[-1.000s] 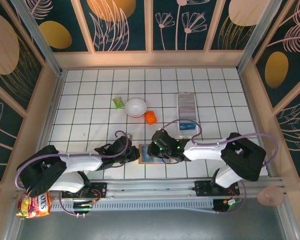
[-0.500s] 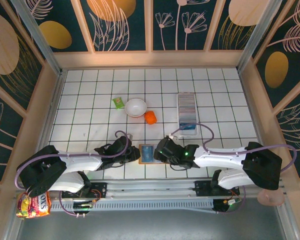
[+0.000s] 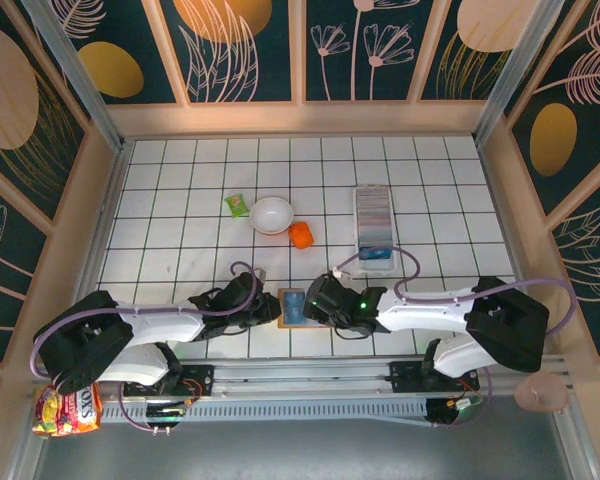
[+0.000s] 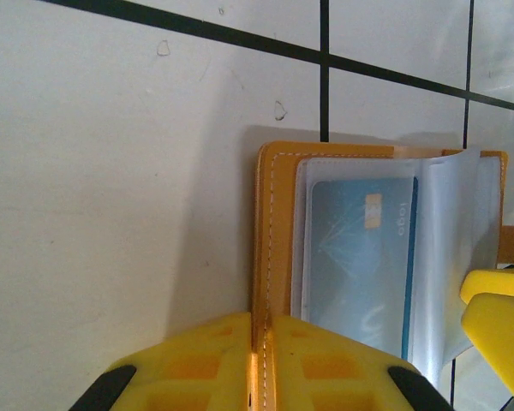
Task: Put the credit cards into the card holder
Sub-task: Flip over the card slot in the card holder.
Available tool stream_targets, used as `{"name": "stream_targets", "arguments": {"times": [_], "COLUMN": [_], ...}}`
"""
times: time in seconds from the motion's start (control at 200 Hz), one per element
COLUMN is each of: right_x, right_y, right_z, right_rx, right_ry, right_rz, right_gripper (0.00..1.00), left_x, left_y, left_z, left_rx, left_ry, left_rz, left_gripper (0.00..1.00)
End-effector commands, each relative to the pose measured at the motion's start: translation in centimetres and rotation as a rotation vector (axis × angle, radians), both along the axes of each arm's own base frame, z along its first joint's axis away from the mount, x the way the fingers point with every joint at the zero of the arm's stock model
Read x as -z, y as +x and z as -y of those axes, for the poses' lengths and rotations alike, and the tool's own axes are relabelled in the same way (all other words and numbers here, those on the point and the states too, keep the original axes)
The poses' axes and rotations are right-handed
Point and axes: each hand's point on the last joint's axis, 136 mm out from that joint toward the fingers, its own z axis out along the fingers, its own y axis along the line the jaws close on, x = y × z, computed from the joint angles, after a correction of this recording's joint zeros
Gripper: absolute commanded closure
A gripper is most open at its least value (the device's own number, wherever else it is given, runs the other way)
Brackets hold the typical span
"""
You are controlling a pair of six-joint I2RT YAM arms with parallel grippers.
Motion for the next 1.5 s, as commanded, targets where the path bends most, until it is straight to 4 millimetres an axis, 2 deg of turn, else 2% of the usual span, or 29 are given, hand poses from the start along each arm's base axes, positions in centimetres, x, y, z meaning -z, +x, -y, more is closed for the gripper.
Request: {"name": "stream_targets", "arguments": {"times": [0.0, 0.255, 0.445, 0.971, 1.211, 1.341, 1.496], "right_x": [0.4, -1.4, -0.9, -2.6, -3.8, -4.6, -5.6], "right_y": [-0.1, 0.7, 0.5, 1.0, 1.0, 1.0, 1.1], "right_z": [-0.7, -2.4, -2.9, -5.7, -7.2, -8.0, -9.0], "right_rx": [-0.011, -0.010, -0.002, -0.010, -0.023, -0.037, -0.060], "right_ry": [-0.010, 0.081, 0.150, 0.268, 0.324, 0.360, 0.407], "right_rz": [-0.006, 0.037, 0.013, 0.025, 0.044, 0.060, 0.075], "right_gripper": [0.47, 0.47, 0.47, 0.48, 0.48, 0.48, 0.48], "left_x": [1.0, 1.3, 1.5, 1.4, 1.2, 0.5, -0.5], "left_y": [-1.4, -1.4, -1.4, -1.4, -0.9, -0.2, 0.6], "left_z": [-0.2, -0.4, -0.6, -1.2, -2.7, -3.7, -5.7], "left_rx": [0.040, 0.033, 0.024, -0.003, -0.064, -0.112, -0.209], "left_ry": [0.007, 0.013, 0.012, -0.002, 0.030, 0.050, 0.070], "left_rz": [-0.046, -0.047, -0.047, -0.028, 0.013, 0.050, 0.103], "left_gripper": [0.87, 0.87, 0.88, 0.88, 0.83, 0.80, 0.76]}}
